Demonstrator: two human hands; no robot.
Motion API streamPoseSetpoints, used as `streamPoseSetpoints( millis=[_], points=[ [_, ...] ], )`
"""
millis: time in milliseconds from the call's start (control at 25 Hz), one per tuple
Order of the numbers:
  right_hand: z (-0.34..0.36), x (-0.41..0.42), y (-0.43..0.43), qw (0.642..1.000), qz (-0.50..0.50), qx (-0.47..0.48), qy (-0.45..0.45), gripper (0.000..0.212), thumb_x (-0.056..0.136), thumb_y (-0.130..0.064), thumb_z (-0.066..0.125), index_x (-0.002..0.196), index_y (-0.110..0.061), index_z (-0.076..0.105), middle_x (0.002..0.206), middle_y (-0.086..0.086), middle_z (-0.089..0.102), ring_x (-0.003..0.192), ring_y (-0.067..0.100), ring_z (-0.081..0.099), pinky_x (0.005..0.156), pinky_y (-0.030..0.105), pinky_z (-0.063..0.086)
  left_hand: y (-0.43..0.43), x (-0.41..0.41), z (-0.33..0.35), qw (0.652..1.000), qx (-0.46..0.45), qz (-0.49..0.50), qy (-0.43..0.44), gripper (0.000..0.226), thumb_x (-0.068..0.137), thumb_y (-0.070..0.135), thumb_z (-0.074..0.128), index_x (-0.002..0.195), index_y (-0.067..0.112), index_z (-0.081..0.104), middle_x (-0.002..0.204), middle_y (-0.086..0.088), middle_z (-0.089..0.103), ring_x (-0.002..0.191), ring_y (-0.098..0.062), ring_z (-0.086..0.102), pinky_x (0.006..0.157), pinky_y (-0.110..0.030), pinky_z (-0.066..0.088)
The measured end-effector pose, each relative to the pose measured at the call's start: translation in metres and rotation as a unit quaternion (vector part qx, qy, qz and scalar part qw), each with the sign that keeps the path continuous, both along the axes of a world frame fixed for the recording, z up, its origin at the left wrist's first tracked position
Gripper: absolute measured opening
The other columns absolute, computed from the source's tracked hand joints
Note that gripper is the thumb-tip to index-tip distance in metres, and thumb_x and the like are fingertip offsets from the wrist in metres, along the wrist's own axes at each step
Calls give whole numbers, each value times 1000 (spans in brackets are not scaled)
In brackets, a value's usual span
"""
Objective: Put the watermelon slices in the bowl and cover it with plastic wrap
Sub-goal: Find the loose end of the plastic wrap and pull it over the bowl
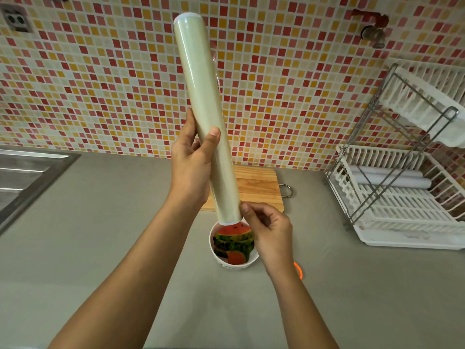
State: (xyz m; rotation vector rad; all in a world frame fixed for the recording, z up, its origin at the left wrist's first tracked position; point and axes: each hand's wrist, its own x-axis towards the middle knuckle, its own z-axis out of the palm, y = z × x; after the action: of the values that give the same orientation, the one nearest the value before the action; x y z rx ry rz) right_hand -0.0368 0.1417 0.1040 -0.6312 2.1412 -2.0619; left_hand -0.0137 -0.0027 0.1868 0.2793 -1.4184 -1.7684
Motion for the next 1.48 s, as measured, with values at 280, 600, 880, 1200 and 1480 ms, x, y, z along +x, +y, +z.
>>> streamPoseSetpoints(
  millis=[280,600,880,1200,1480],
  points=[
    [0,3,-1,995,-9,84,51,20,91,-25,57,73,-33,60,71,-11,65,70,9,60,65,19,47,2,2,-5,1000,0,-3,-6,59,93,15,58,146,22,35,139,1,51,104,-9,61,84,-33,56],
    [-3,-2,8,1000,-2,21,-20,11,83,-44,61,86,-34,67,83,-14,70,82,-2,63,71,13,47,2,6,-11,999,35,-8,-9,57,94,13,56,146,21,36,136,0,53,92,2,65,78,-28,57],
    [0,2,4,996,4,-16,-88,26,78,-42,66,93,-22,75,91,-4,75,92,15,69,88,46,54,7,6,-15,998,56,0,35,55,93,12,56,145,17,38,137,-2,53,94,1,65,73,-23,54],
    [9,4,11,1000,-26,-4,-6,5,79,-27,70,83,-25,73,80,-10,74,79,5,69,71,21,55,8,5,-14,997,51,13,50,57,93,13,57,146,19,37,135,3,55,98,1,63,78,-25,54],
    [11,-2,10,993,-12,98,68,8,85,-23,66,78,-26,69,75,-12,69,72,6,64,65,18,51,9,7,-18,998,47,14,51,56,93,11,57,145,17,37,136,1,54,95,2,64,74,-20,53]
  ],
)
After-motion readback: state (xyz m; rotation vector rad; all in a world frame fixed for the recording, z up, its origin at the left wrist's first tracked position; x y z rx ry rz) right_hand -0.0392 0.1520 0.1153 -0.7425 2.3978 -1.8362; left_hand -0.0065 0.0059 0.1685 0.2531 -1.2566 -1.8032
